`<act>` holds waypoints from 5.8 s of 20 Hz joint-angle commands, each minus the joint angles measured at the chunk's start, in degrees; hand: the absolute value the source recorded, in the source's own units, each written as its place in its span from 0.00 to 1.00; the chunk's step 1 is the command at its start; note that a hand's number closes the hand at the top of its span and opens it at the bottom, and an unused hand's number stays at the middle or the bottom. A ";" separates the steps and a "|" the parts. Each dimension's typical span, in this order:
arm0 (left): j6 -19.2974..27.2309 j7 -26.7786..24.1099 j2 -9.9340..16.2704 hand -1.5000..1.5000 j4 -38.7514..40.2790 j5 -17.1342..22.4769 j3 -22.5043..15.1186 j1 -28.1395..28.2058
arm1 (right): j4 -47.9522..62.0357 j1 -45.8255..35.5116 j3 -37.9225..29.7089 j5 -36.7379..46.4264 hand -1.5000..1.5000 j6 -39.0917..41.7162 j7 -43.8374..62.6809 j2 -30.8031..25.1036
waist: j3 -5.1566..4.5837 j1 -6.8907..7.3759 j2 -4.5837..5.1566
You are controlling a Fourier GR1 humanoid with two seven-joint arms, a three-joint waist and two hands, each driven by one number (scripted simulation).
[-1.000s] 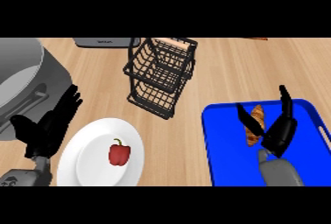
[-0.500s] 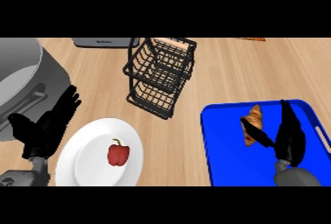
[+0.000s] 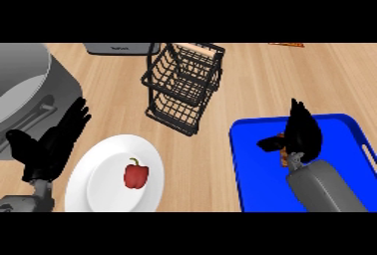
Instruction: Pick the croissant from the tray and place it in the tiered basket
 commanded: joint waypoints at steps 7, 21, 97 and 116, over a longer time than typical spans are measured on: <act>1.94 4.29 -1.94 0.50 -1.22 -1.78 0.21 -3.63 | -2.43 -3.87 -1.57 7.47 0.00 10.01 16.54 6.20 | 0.46 -0.63 0.55; -3.64 0.23 -2.62 0.50 -0.34 -1.30 4.47 1.37 | 1.12 3.27 -7.05 18.01 0.00 6.20 9.44 7.06 | 0.45 -0.48 0.51; -7.00 4.70 -8.20 0.50 -1.14 -8.17 7.88 -2.42 | 3.33 -39.24 -4.66 0.85 1.00 10.47 -9.10 17.71 | 0.45 0.18 0.69; -8.63 2.96 -9.59 0.50 -2.17 -9.55 7.48 -1.02 | 31.65 -47.00 -0.59 -2.89 1.00 -21.65 -20.22 17.71 | 0.46 1.81 1.12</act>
